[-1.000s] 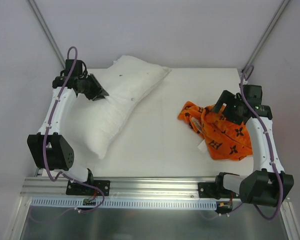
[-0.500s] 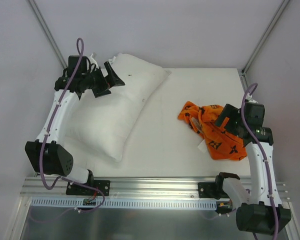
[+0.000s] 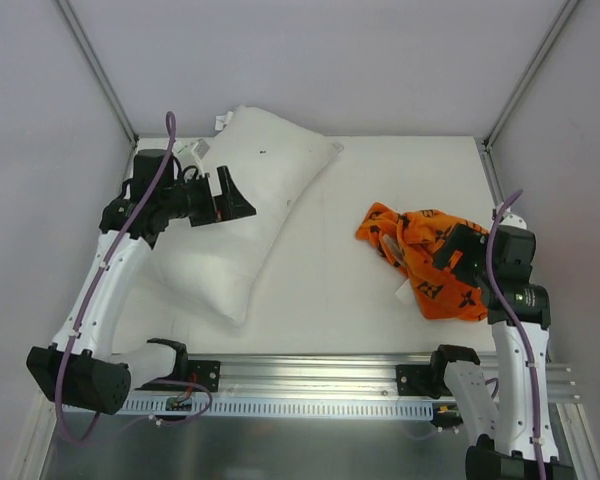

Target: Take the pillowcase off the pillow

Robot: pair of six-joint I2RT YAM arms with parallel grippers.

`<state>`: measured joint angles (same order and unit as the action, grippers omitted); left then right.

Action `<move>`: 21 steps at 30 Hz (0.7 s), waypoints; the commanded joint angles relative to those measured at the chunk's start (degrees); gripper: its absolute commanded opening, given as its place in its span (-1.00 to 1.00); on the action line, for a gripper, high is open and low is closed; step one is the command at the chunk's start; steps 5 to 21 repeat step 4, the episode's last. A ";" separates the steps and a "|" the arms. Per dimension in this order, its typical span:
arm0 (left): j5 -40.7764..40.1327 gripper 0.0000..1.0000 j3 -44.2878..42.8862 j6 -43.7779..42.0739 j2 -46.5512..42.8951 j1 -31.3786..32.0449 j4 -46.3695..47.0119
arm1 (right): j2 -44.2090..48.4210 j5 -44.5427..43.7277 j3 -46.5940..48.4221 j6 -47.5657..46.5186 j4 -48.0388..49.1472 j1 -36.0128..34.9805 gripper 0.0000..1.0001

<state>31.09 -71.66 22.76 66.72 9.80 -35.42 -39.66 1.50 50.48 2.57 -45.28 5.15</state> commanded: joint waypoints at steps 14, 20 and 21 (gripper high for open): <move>2.39 0.98 1.87 -2.90 -3.00 0.39 0.88 | -1.38 -4.92 1.90 0.16 -0.60 -0.31 0.93; 2.39 0.98 1.87 -2.90 -3.00 0.39 0.88 | -1.38 -4.92 1.90 0.16 -0.60 -0.31 0.93; 2.39 0.98 1.87 -2.90 -3.00 0.39 0.88 | -1.38 -4.92 1.90 0.16 -0.60 -0.31 0.93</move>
